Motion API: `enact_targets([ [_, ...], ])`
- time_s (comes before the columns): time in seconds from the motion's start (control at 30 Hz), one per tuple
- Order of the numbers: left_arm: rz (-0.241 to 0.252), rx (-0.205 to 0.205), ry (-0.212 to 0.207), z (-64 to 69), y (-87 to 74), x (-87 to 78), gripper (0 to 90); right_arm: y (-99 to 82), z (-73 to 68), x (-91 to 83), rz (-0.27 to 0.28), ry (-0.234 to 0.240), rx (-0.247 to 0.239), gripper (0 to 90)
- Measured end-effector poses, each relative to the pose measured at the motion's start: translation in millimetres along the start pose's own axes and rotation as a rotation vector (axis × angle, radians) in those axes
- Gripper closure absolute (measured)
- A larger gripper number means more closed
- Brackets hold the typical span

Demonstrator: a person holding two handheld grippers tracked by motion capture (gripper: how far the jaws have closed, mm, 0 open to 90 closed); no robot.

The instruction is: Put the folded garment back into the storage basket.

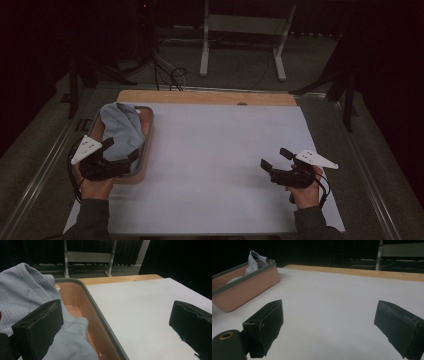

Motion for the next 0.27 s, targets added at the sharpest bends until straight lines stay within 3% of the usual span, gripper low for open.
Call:
enact_targets([
  [0.27, 0.009, -0.015, 0.001, -1.6, -0.1, 0.0, 0.4, -1.2, 2.3, -0.8, 0.008, -0.003, 0.0, 8.8],
])
Point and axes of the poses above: each handheld gripper's, and its own axes: x roughly forward along the jaws, y roughly out of its top, z roughly to its right, the point moved 6 cm from there along x, roughly forward along the jaws, and after that the axes turned 3 degrees about y, right-handed, at the moved point
